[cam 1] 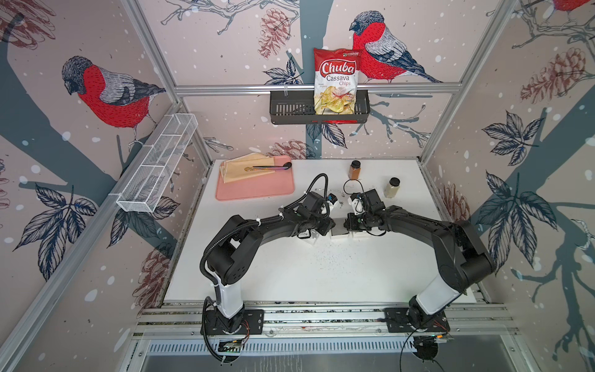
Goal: Take the necklace out of the lift-off lid jewelry box
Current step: Place the inner lining in the jewelry box.
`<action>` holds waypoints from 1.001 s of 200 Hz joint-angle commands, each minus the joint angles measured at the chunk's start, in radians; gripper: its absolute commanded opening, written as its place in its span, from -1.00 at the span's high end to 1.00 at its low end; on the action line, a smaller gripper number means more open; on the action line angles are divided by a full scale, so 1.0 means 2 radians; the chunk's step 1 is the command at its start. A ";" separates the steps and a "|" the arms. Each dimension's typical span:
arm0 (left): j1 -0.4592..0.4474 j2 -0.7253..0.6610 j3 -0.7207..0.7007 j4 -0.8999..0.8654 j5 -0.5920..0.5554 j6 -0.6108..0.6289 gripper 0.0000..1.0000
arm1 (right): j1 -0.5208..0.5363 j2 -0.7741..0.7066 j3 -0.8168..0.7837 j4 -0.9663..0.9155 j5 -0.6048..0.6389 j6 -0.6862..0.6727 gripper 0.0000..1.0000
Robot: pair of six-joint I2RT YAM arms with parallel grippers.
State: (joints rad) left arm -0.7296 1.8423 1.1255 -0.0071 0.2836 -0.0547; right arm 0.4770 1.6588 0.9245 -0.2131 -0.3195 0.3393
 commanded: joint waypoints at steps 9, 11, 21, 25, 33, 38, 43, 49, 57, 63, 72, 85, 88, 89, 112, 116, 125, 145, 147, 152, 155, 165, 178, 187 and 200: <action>0.000 0.007 0.000 -0.016 0.003 -0.008 0.34 | 0.005 0.001 0.004 0.007 0.019 0.006 0.91; 0.000 0.008 0.000 -0.016 0.004 -0.008 0.34 | 0.005 0.000 0.004 0.007 0.019 0.006 0.90; 0.000 0.012 0.000 -0.016 0.007 -0.011 0.34 | 0.007 0.001 0.005 0.008 0.021 0.007 0.88; 0.000 0.013 0.001 -0.016 0.007 -0.012 0.34 | 0.008 0.001 0.005 0.008 0.021 0.007 0.88; 0.000 0.016 0.001 -0.015 0.008 -0.013 0.33 | 0.009 0.001 0.004 0.009 0.019 0.008 0.88; 0.000 0.017 0.000 -0.014 0.008 -0.015 0.33 | 0.011 0.002 0.004 0.011 0.019 0.008 0.88; 0.000 0.018 0.000 -0.014 0.009 -0.015 0.33 | 0.011 0.004 0.005 0.011 0.018 0.008 0.88; 0.000 0.019 -0.001 -0.013 0.010 -0.015 0.33 | 0.013 0.005 0.006 0.011 0.017 0.008 0.88; 0.000 0.021 -0.001 -0.011 0.013 -0.016 0.33 | 0.015 0.008 0.007 0.011 0.016 0.008 0.88; 0.000 0.023 -0.002 -0.009 0.015 -0.017 0.33 | 0.016 0.010 0.007 0.010 0.015 0.008 0.88; 0.000 0.024 -0.002 -0.007 0.018 -0.018 0.33 | 0.018 0.013 0.009 0.008 0.015 0.008 0.87; 0.000 0.027 -0.002 -0.004 0.021 -0.019 0.33 | 0.023 0.017 0.013 0.005 0.015 0.006 0.85; 0.000 0.027 -0.002 -0.002 0.021 -0.020 0.33 | 0.024 0.018 0.014 0.005 0.015 0.005 0.85; 0.000 0.027 -0.001 -0.002 0.022 -0.020 0.33 | 0.025 0.018 0.014 0.004 0.015 0.005 0.84; 0.000 0.028 -0.004 0.006 0.031 -0.022 0.33 | 0.032 0.021 0.019 0.000 0.016 0.003 0.82; 0.000 0.028 -0.005 0.007 0.032 -0.023 0.33 | 0.033 0.020 0.020 0.000 0.017 0.003 0.82; 0.000 0.029 -0.006 0.010 0.035 -0.024 0.34 | 0.035 0.022 0.022 -0.002 0.019 0.004 0.82; 0.000 0.029 -0.008 0.010 0.032 -0.024 0.35 | 0.035 0.026 0.026 -0.013 0.034 0.005 0.79; 0.000 0.029 -0.008 0.010 0.032 -0.024 0.35 | 0.036 0.026 0.027 -0.015 0.037 0.005 0.78; 0.001 0.028 -0.010 0.010 0.031 -0.024 0.35 | 0.037 0.027 0.028 -0.018 0.042 0.005 0.72; 0.002 0.027 -0.010 0.009 0.030 -0.024 0.35 | 0.036 0.026 0.028 -0.020 0.045 0.005 0.69; 0.004 0.023 -0.014 0.010 0.029 -0.025 0.35 | 0.037 0.022 0.032 -0.028 0.058 0.005 0.58; 0.008 0.017 -0.019 0.011 0.026 -0.026 0.35 | 0.041 0.013 0.040 -0.044 0.078 0.001 0.34; 0.011 0.013 -0.022 0.012 0.026 -0.027 0.36 | 0.043 0.007 0.045 -0.055 0.094 0.001 0.19; 0.016 0.009 -0.025 0.011 0.026 -0.026 0.36 | 0.044 0.000 0.053 -0.069 0.109 -0.003 0.08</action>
State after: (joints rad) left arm -0.7116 1.8805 1.0866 0.0177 0.3294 -0.1028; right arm 0.5591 1.6829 1.0046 -0.2836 -0.1890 0.3424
